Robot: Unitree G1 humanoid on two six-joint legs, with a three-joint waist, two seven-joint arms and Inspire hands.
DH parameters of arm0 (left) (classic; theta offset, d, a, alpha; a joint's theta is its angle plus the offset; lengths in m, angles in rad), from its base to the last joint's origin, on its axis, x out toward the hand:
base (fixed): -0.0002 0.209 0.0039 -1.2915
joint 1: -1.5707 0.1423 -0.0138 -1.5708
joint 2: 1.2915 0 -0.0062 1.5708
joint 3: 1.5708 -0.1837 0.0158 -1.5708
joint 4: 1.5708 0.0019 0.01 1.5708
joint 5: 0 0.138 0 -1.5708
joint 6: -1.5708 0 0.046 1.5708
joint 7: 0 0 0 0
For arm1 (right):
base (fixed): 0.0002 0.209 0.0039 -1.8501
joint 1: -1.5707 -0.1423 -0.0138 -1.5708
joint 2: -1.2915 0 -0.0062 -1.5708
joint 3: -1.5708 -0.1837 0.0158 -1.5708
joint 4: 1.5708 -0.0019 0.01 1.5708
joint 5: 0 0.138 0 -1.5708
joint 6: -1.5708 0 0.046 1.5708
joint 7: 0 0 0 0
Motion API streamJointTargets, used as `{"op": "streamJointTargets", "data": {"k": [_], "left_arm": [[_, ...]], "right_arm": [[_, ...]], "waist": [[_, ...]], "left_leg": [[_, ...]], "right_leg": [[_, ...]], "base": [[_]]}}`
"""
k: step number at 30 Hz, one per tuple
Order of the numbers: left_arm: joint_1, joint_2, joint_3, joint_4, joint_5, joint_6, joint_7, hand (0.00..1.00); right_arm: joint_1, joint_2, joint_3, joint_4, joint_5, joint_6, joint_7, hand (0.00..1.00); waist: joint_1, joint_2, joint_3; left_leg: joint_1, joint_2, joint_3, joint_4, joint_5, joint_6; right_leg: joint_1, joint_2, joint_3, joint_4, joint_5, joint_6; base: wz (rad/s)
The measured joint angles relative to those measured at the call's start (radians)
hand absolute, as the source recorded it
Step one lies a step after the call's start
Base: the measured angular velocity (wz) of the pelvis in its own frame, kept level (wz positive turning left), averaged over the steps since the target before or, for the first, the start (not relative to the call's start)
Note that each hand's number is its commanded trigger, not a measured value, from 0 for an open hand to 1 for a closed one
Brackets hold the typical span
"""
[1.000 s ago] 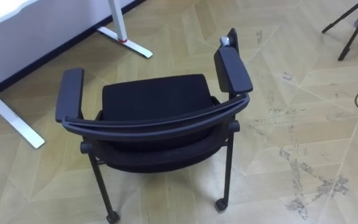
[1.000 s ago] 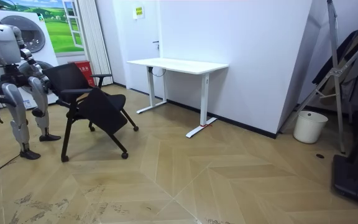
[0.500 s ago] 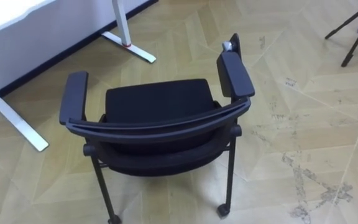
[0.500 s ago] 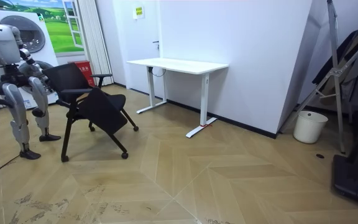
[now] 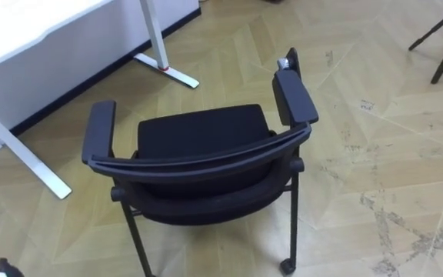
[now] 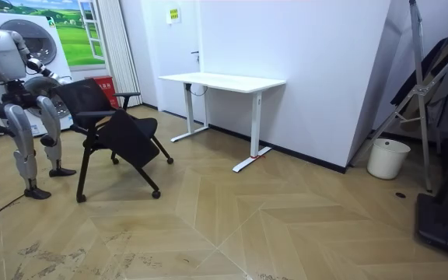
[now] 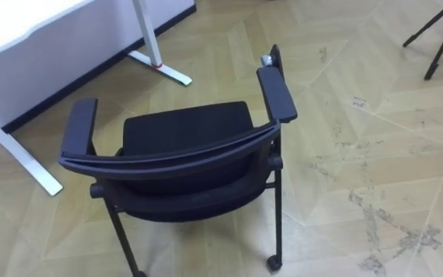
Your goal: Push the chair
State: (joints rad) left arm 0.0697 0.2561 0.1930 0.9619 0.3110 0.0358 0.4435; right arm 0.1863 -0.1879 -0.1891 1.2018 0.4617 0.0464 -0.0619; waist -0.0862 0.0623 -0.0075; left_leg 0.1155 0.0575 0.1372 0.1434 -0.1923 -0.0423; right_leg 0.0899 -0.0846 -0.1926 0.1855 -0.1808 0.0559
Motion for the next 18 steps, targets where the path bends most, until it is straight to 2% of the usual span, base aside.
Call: {"op": "streamJointTargets", "data": {"k": [1, 2, 4, 7, 9, 11, 14, 18], "left_arm": [[-0.001, 0.0, 0.0, -0.016, 0.01, 0.002, 0.003, 0.0], [-0.001, 0.002, -0.001, -0.039, 0.038, 0.002, 0.008, 0.0], [-0.007, 0.012, -0.004, -0.064, 0.056, 0.002, 0.011, 0.0], [-0.006, 0.033, 0.002, -0.175, 0.12, 0.0, 0.011, 0.0], [-0.012, 0.049, 0.002, -0.257, 0.173, -0.013, 0.011, 0.0], [-0.036, 0.051, 0.0, -0.284, 0.204, -0.015, 0.012, 0.0], [-0.039, 0.051, -0.005, -0.328, 0.242, -0.016, 0.011, 0.0], [-0.04, 0.051, -0.036, -0.422, 0.258, 0.0, 0.004, 0.0]], "right_arm": [[-0.005, -0.001, -0.001, 0.0, -0.01, 0.0, 0.0, 0.0], [-0.012, -0.004, -0.002, 0.0, -0.029, 0.0, -0.001, 0.0], [-0.024, -0.008, -0.013, 0.006, -0.033, -0.001, -0.001, 0.0], [-0.029, -0.01, -0.061, 0.005, -0.036, -0.003, -0.001, 0.0], [-0.034, -0.017, -0.071, 0.003, -0.041, -0.013, 0.0, 0.0], [-0.04, -0.02, -0.071, 0.004, -0.038, -0.015, 0.001, 0.0], [-0.046, -0.02, -0.072, 0.0, -0.038, -0.015, 0.001, 0.0], [-0.046, -0.025, -0.067, -0.001, -0.027, -0.014, 0.021, 0.0]], "waist": [[-0.001, 0.004, 0.0004], [-0.004, 0.011, 0.0081], [-0.013, 0.008, 0.0087], [-0.015, 0.011, 0.0105], [-0.017, 0.014, 0.0102], [-0.019, 0.017, 0.0102], [-0.027, 0.021, 0.0082], [-0.027, 0.025, 0.0071]], "left_leg": [[-0.002, 0.0, 0.0, 0.0, 0.0, 0.0], [-0.004, 0.0, 0.0, 0.0, 0.0, 0.0], [-0.009, 0.0, -0.004, 0.001, 0.0, 0.0], [-0.017, 0.0, -0.008, 0.006, 0.0, 0.0], [-0.017, -0.001, -0.008, 0.007, 0.0, 0.0], [-0.017, -0.001, -0.01, 0.008, 0.0, 0.0], [-0.018, -0.001, -0.01, 0.008, 0.0, 0.0], [-0.02, -0.002, -0.012, 0.009, 0.0, 0.0]], "right_leg": [[-0.002, 0.0, 0.0, 0.0, 0.0, 0.0], [-0.003, 0.0, -0.001, 0.0, 0.0, 0.0], [-0.003, 0.0, -0.005, -0.001, 0.0, 0.0], [-0.005, -0.001, -0.006, -0.001, 0.0, 0.0], [-0.006, -0.001, -0.004, 0.0, 0.0, 0.001], [-0.006, -0.001, -0.006, -0.001, 0.0, 0.001], [-0.006, -0.001, -0.005, -0.004, 0.0, 0.001], [-0.004, -0.001, -0.009, -0.004, 0.0, 0.001]], "base": [[0.0], [0.0], [0.07], [0.04], [0.0], [0.0], [0.0], [0.03]]}}
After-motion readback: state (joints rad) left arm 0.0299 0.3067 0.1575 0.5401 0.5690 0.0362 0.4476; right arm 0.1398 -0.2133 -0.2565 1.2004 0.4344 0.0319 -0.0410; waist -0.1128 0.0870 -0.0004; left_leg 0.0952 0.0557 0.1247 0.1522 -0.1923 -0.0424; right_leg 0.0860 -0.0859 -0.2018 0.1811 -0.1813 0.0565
